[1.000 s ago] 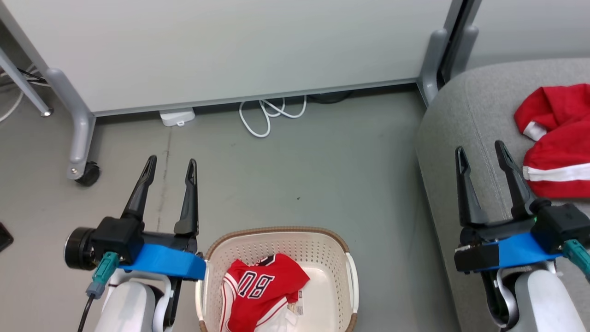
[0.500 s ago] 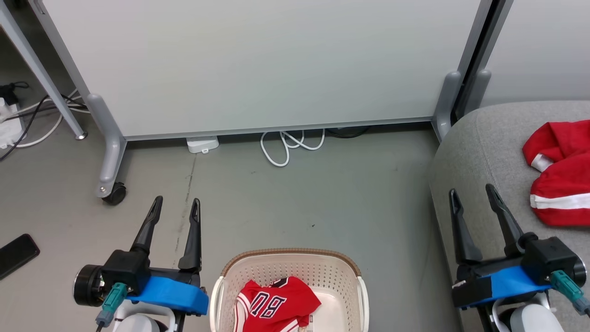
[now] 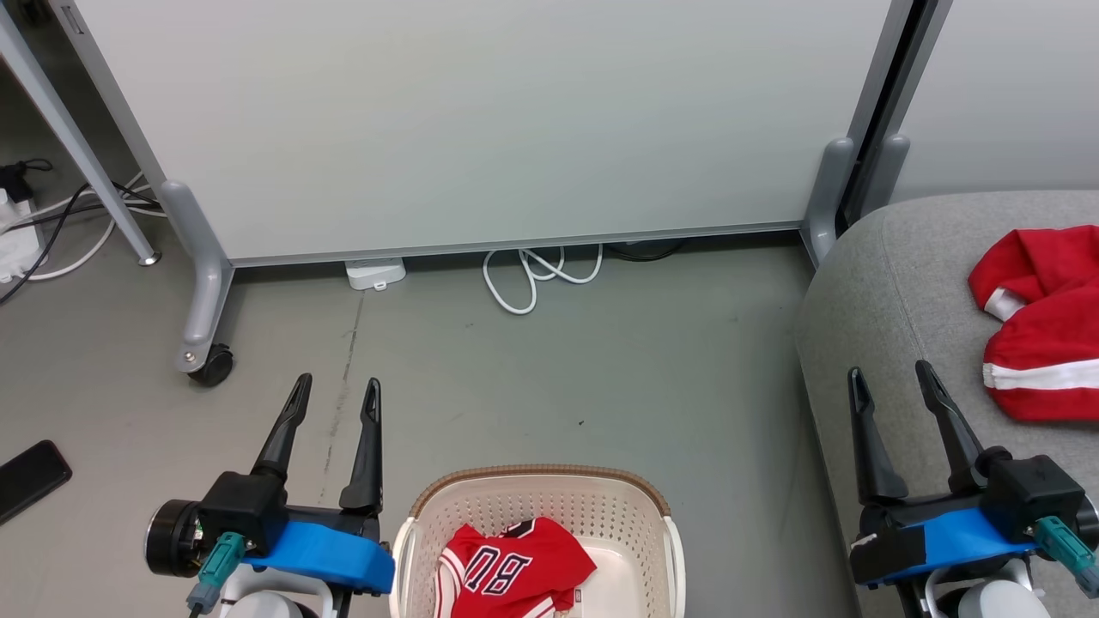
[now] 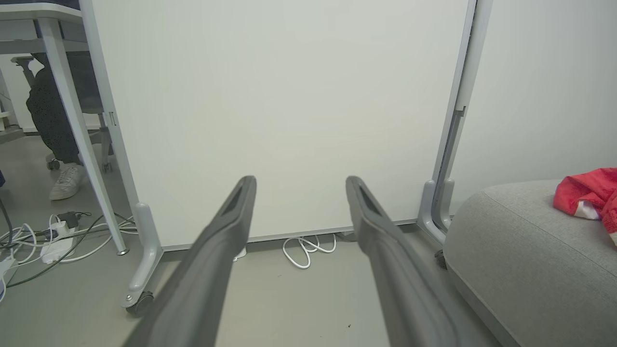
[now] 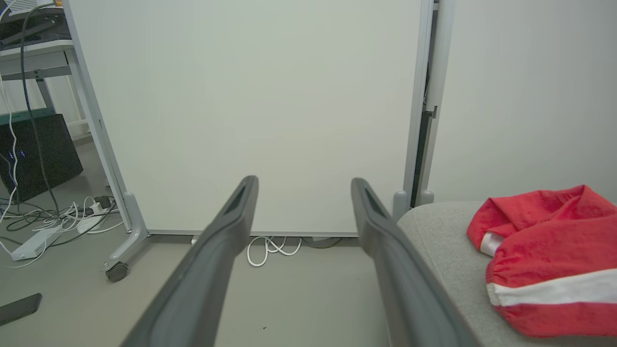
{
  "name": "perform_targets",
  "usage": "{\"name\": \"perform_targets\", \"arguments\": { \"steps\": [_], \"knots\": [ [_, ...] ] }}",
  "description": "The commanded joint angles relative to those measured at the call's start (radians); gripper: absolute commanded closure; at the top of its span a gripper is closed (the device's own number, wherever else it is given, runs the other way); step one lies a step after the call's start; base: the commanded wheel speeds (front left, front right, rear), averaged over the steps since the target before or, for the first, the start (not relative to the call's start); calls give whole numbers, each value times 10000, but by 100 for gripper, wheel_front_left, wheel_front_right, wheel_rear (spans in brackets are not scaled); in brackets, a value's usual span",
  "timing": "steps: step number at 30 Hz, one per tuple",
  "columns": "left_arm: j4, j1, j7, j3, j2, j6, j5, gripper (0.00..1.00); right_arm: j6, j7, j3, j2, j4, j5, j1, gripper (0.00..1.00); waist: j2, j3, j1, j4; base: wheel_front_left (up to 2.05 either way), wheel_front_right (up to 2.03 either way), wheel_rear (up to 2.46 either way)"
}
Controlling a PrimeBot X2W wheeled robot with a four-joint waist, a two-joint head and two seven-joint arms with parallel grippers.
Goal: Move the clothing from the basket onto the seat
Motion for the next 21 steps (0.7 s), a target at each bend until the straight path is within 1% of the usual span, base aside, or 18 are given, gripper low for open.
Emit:
{"name": "perform_targets", "arguments": {
  "steps": [1,21],
  "knots": [
    [15,-73,-30,35,-7,-67,51,0,5,-38,-18,21,-35,45,106,0,-1,19,1,-9,0,0,0],
    [40,-167,-29,-20,36,-66,39,0,5,-38,-54,21,60,114,47,0,-1,22,1,-20,0,0,0]
  ]
}}
